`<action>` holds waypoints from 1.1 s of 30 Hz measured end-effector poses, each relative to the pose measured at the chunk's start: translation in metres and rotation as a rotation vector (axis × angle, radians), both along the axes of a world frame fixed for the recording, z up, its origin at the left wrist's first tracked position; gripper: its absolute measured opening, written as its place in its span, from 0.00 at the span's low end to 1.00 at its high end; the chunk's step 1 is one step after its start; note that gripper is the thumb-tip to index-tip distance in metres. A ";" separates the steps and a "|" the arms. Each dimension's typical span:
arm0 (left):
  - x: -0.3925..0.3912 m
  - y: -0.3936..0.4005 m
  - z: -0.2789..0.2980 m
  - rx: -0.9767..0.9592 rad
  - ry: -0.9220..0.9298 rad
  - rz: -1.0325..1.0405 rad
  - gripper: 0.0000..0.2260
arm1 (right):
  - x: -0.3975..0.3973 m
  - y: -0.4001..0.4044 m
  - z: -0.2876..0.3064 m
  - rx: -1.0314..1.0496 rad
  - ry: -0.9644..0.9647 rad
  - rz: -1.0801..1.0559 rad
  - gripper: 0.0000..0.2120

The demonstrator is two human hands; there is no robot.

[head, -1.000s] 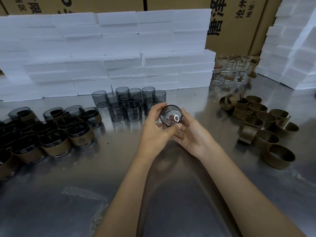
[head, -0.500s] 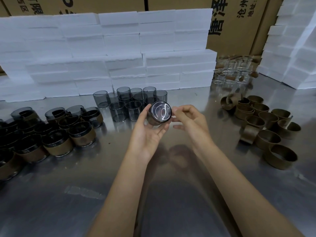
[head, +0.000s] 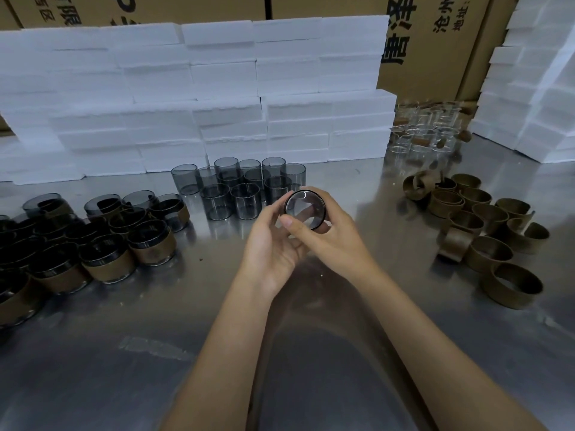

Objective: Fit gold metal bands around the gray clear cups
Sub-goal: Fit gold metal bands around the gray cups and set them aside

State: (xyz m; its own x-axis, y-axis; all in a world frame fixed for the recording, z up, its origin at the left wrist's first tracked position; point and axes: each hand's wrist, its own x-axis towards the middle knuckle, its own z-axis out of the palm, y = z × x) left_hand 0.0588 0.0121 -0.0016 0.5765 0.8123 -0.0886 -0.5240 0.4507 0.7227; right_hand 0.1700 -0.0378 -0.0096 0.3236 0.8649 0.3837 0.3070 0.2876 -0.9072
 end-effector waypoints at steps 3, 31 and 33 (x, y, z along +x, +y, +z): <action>-0.001 0.000 -0.001 0.048 0.025 0.002 0.14 | 0.002 0.002 0.002 -0.004 0.045 -0.030 0.13; -0.009 0.002 -0.001 -0.084 0.146 0.078 0.10 | 0.047 -0.004 0.011 -0.113 0.354 -0.368 0.05; -0.008 0.002 -0.001 -0.081 0.146 0.078 0.10 | 0.058 -0.006 0.014 -0.107 0.310 -0.415 0.04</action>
